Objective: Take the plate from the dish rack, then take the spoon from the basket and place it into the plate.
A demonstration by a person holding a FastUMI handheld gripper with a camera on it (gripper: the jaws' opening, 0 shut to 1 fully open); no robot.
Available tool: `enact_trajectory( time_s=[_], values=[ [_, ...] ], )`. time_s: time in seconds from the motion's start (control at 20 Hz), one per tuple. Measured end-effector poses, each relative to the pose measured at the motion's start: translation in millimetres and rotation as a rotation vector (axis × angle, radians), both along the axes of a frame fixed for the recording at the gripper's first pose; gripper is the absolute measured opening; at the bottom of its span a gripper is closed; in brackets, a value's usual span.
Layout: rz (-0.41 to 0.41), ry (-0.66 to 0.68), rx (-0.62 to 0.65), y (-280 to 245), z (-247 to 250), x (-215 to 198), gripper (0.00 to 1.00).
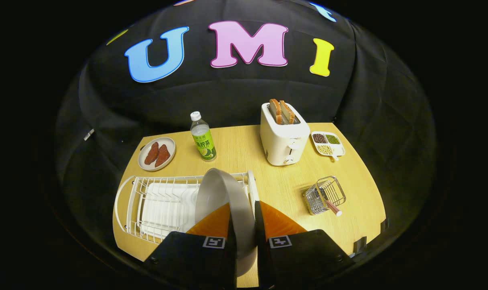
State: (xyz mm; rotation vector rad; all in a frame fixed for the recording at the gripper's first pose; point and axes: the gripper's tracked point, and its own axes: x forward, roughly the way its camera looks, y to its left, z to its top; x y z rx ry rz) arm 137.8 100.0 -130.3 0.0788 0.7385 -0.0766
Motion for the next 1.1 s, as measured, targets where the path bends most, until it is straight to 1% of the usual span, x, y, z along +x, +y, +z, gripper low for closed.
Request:
enact_trajectory(
  time_s=[0.2,0.3,0.4,0.65,0.75,0.85,0.95,1.1],
  values=[
    [0.068,-0.027,0.038,-38,12,-37,0.24],
    [0.099,-0.023,0.083,-60,11,-60,0.25],
    [0.124,-0.002,0.142,-81,2,-82,0.24],
    [0.223,0.086,0.253,-133,-37,-132,0.24],
    [0.248,0.112,0.281,-154,-54,-140,0.24],
    [0.256,0.134,0.293,-177,-72,-143,0.24],
    [0.249,0.168,0.315,-191,-94,-141,0.24],
    [0.224,0.214,0.388,-197,-121,-131,0.24]
  ],
)
